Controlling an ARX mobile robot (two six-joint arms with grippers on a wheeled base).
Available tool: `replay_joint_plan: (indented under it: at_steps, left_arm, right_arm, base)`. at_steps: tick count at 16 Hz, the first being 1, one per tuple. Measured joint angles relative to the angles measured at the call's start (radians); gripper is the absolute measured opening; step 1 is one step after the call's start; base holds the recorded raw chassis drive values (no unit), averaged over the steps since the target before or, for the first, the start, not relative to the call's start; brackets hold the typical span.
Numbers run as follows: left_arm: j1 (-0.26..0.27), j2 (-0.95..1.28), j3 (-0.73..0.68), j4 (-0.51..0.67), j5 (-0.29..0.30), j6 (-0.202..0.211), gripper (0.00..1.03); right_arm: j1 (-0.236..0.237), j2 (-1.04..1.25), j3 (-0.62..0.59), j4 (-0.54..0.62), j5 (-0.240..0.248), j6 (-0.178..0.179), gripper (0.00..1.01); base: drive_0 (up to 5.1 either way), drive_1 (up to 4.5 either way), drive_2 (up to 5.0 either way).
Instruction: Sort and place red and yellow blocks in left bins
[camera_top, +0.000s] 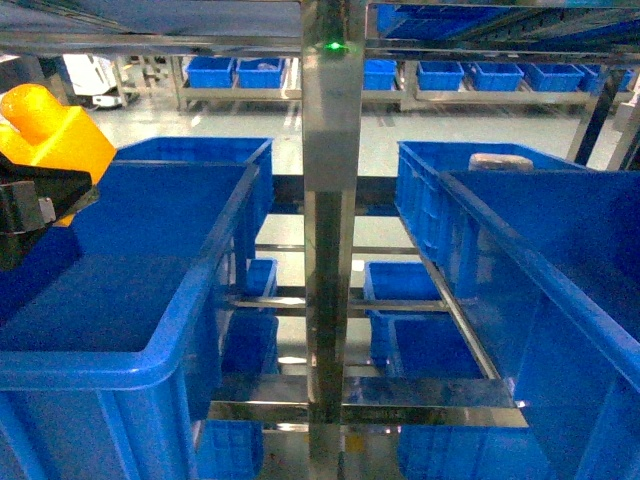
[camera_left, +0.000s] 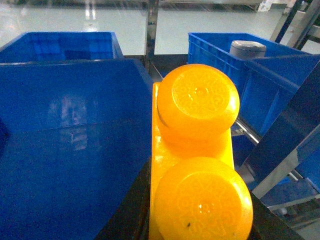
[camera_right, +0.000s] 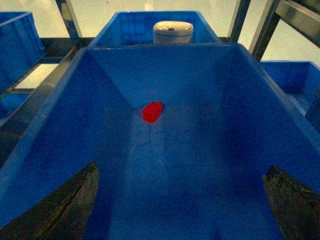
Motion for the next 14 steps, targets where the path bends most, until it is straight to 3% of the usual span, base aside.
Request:
replay_joint_plan:
  at_steps: [3,5,14]
  left_arm:
    - [0.000,0.000,0.000,0.000,0.000,0.000,0.26]
    - [0.000,0.000,0.000,0.000,0.000,0.000,0.26]
    - [0.023,0.001,0.000,-0.031,0.000,-0.001,0.26]
  right_arm:
    - [-0.040,-0.171,-0.071,-0.058,0.003,0.015,0.98]
    - [-0.064,-0.308,-0.126,-0.099,0.029,-0.008,0.98]
    - [-0.064,-0.304,-0.125,-0.098,0.031,-0.020,0.98]
  base:
    - [0.0,0.00,0.0]
    - [0.0,0.00,0.0]
    - [0.0,0.00,0.0]
